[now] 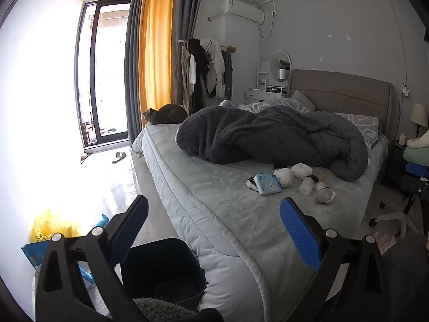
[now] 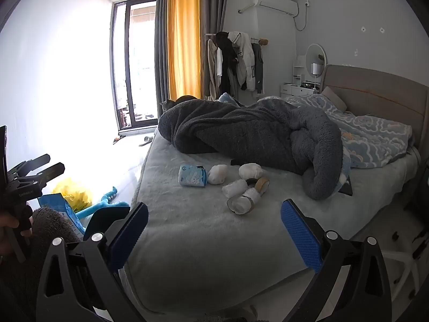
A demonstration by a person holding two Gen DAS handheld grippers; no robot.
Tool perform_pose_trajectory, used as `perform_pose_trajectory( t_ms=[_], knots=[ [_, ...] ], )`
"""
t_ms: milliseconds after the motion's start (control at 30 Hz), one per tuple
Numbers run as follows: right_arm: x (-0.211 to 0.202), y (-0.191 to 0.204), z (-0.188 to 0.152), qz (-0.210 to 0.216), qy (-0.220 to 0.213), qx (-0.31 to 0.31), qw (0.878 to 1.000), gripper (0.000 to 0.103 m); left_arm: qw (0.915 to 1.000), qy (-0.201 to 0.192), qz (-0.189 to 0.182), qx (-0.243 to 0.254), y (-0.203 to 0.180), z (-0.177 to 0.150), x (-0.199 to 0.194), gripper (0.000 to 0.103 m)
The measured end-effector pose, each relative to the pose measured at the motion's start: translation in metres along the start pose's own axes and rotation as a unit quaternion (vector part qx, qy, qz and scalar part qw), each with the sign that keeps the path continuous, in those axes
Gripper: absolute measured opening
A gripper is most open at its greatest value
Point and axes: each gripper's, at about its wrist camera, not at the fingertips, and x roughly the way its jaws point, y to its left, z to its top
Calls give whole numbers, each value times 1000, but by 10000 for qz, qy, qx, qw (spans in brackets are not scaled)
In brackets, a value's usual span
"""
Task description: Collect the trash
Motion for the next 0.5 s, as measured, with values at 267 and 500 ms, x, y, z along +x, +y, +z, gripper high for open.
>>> perform_pose_trajectory(
  t_ms=[267, 500],
  knots=[
    [0, -1, 0, 13, 24, 32, 10000, 100, 10000, 12, -5, 17, 1, 0, 1, 100],
    [0, 0, 0, 10, 27, 30, 10000, 100, 10000, 11, 2, 11, 0, 0, 0, 100]
  ],
)
